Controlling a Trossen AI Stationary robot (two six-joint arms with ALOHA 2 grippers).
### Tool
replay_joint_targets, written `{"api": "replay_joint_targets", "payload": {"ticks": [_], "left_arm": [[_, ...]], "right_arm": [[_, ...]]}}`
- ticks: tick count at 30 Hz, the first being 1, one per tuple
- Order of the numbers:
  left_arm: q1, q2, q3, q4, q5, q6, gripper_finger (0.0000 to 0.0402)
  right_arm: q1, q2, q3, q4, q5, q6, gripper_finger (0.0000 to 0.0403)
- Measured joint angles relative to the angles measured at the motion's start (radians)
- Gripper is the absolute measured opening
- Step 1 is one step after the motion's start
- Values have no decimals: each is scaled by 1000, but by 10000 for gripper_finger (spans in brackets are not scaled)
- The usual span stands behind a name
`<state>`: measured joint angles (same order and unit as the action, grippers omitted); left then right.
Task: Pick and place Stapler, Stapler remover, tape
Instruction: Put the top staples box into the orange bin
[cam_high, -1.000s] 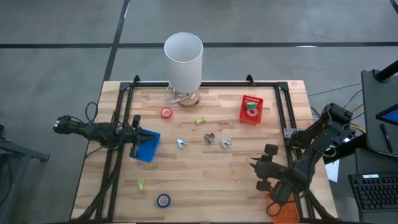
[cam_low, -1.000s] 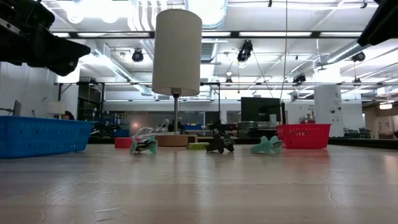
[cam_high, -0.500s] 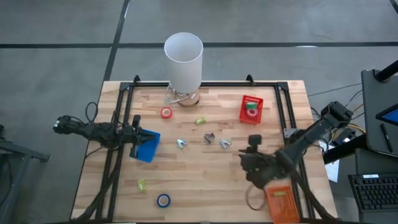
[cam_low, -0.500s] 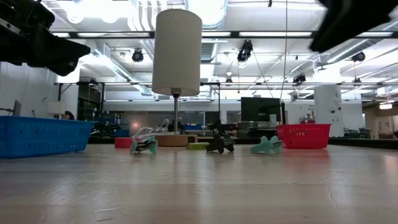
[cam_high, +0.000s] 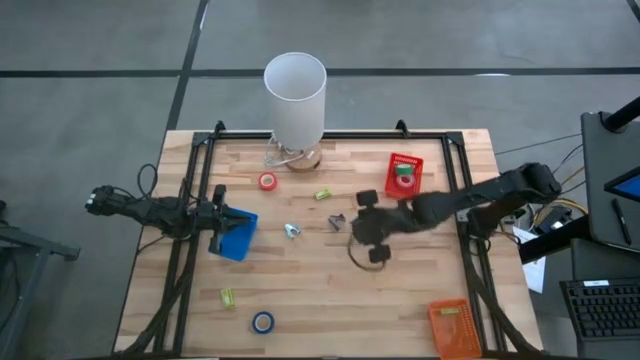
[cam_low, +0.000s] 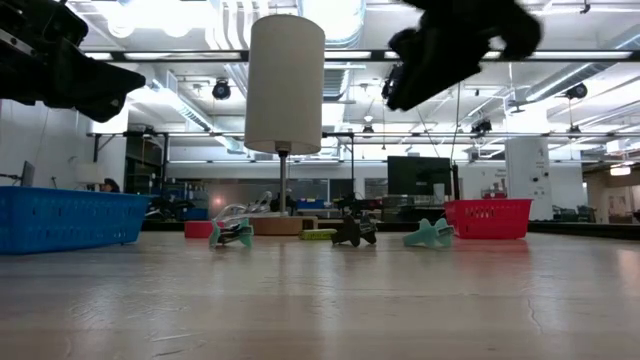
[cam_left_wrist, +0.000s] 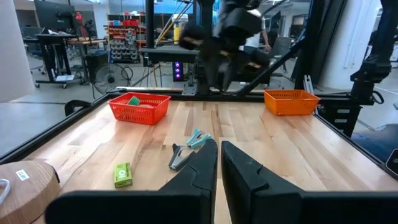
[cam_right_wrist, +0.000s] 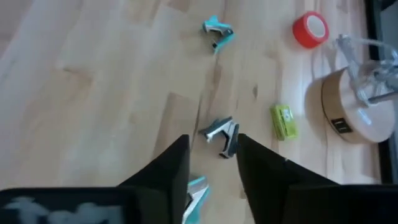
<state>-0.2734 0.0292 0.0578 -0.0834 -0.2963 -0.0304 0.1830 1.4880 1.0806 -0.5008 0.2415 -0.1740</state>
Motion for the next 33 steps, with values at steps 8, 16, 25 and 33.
{"api": "replay_joint_targets", "payload": {"ticks": [8, 16, 25, 33], "left_arm": [[0, 0, 0, 0, 0, 0, 26], [0, 0, 0, 0, 0, 0, 26], [0, 1, 0, 0, 0, 0, 26], [0, 6, 0, 0, 0, 0, 26]], "right_arm": [[-194, 111, 49, 119, -107, -103, 233], [-308, 280, 166, 95, -237, -169, 262], [-405, 480, 369, -90, -316, -248, 239], [-466, 581, 461, -97, -359, -286, 237]]}}
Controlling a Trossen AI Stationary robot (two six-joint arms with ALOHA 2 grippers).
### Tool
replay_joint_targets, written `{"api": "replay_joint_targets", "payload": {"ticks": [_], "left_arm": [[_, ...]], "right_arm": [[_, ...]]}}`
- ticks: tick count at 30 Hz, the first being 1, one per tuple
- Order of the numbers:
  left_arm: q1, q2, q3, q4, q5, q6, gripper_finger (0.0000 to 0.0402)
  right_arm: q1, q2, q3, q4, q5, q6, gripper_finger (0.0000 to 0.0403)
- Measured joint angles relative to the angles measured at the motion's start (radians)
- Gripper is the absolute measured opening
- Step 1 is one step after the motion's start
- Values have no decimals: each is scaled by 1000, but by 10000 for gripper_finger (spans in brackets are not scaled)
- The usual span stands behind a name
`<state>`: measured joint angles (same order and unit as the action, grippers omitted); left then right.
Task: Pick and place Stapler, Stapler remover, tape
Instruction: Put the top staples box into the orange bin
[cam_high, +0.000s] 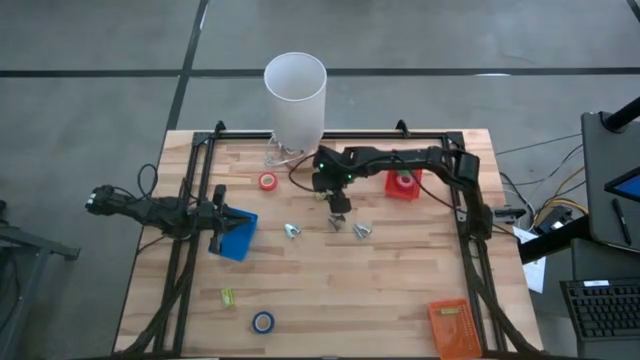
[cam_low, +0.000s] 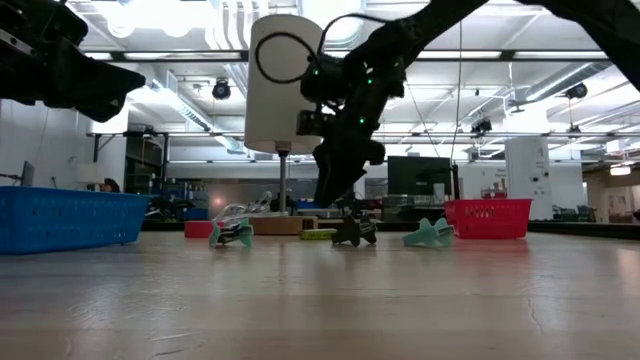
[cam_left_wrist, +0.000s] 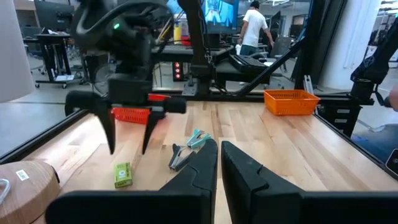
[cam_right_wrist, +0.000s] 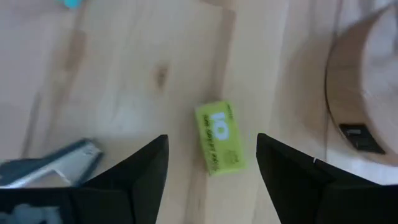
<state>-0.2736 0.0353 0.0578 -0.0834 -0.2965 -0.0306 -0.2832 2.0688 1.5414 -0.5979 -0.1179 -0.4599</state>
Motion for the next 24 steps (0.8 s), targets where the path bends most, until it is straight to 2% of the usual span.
{"api": "replay_joint_targets", "payload": {"ticks": [9, 14, 18, 24], "left_arm": [[0, 0, 0, 0, 0, 0, 26], [0, 0, 0, 0, 0, 0, 26], [0, 0, 0, 0, 0, 0, 26], [0, 0, 0, 0, 0, 0, 26]], "right_arm": [[-48, 93, 74, -53, -38, -3, 231], [-51, 93, 76, -53, -51, -10, 229], [-51, 93, 76, -56, -102, -7, 226], [-51, 93, 73, -50, -93, -14, 226]]}}
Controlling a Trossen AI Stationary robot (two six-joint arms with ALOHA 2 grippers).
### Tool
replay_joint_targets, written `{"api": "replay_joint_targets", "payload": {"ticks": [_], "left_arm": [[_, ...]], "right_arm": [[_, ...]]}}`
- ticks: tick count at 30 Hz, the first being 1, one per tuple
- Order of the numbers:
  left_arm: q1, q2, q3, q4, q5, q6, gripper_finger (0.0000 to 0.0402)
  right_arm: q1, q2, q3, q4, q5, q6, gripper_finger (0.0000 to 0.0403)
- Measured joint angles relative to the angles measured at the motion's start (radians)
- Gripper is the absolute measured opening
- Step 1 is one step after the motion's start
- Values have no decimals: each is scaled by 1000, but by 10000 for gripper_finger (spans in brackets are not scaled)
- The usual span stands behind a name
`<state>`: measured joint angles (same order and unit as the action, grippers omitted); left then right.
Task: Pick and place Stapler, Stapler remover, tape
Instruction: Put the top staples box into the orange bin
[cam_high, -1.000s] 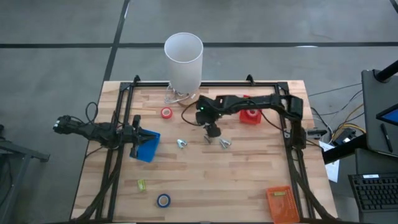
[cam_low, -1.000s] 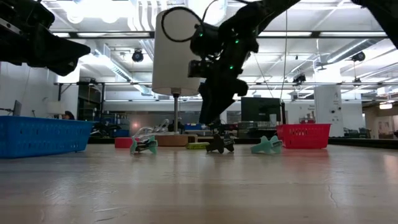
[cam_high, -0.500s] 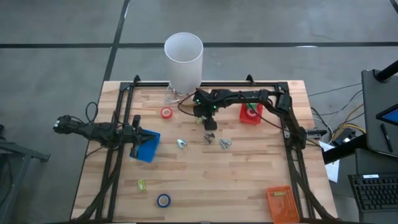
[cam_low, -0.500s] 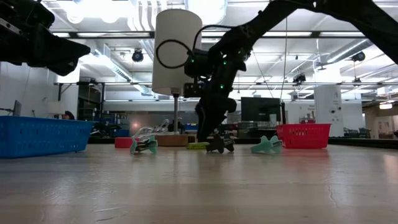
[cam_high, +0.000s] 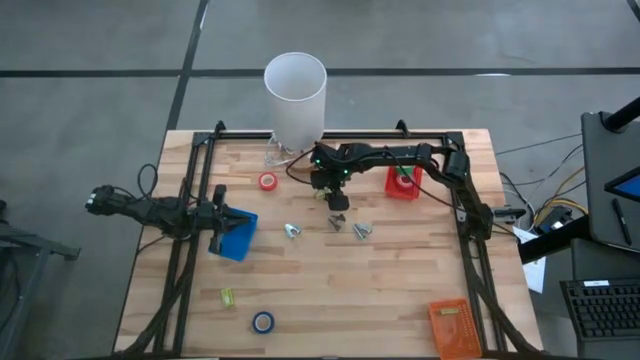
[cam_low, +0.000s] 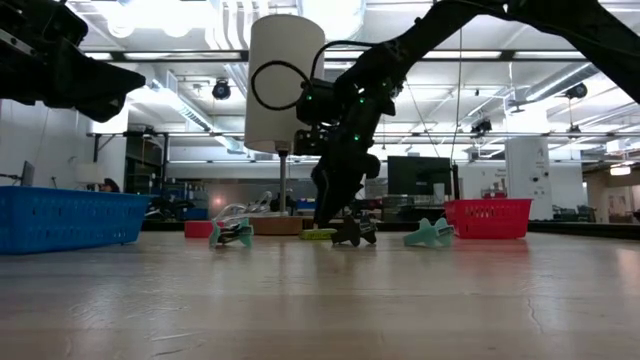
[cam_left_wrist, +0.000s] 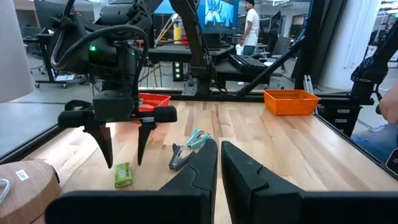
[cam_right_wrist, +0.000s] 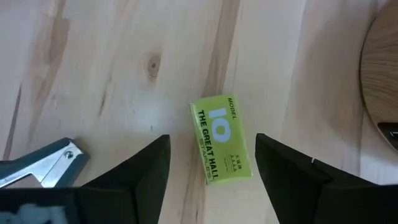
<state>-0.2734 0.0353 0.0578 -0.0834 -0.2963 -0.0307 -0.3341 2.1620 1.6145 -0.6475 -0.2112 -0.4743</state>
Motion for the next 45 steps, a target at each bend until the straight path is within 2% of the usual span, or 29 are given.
{"api": "replay_joint_targets", "payload": {"ticks": [22, 39, 45], "left_arm": [[0, 0, 0, 0, 0, 0, 26], [0, 0, 0, 0, 0, 0, 26], [0, 0, 0, 0, 0, 0, 26]], "right_arm": [[2, 0, -40, 94, 2, 5, 226], [2, 0, -50, 91, 28, 14, 226], [2, 0, -50, 8, 30, 26, 226]]}}
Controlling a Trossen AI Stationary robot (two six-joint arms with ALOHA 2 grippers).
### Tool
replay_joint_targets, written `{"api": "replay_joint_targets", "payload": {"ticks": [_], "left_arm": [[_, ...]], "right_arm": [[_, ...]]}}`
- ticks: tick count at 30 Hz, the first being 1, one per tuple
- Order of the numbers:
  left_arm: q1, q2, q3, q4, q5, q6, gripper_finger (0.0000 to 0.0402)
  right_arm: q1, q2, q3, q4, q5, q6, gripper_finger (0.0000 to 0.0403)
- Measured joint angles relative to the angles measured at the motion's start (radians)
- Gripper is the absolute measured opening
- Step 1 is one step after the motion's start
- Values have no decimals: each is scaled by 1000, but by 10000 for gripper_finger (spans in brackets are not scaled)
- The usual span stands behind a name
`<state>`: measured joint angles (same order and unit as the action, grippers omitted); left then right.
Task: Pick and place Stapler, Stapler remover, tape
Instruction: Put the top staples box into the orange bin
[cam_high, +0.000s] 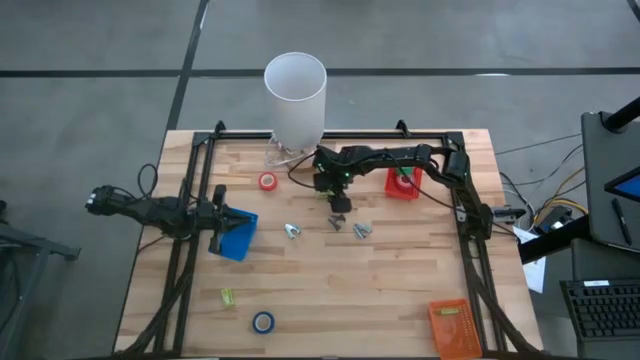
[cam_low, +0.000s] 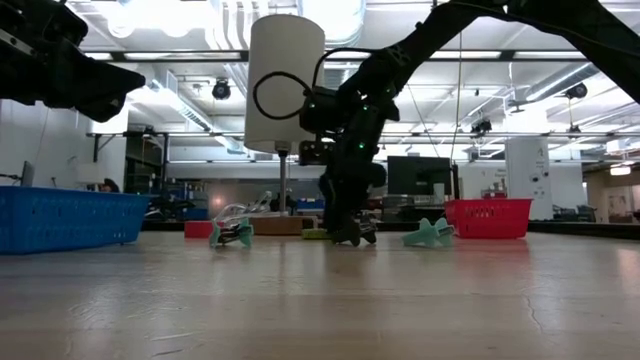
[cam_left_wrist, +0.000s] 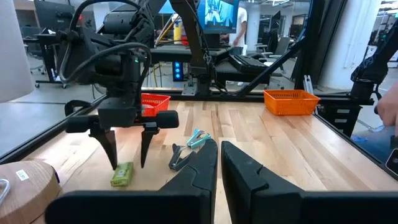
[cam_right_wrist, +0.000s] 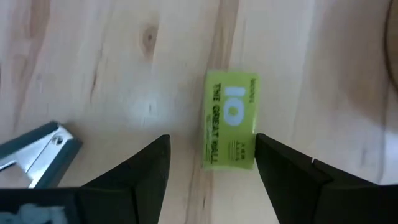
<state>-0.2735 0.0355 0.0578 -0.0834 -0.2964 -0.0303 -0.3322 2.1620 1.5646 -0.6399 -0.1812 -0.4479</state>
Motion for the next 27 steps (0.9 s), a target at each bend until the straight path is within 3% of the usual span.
{"api": "replay_joint_targets", "payload": {"ticks": [13, 27], "left_arm": [[0, 0, 0, 0, 0, 0, 26], [0, 0, 0, 0, 0, 0, 26]], "right_arm": [[4, -1, -19, -58, -8, -1, 222], [11, -9, -31, -88, -28, 40, 173]]}}
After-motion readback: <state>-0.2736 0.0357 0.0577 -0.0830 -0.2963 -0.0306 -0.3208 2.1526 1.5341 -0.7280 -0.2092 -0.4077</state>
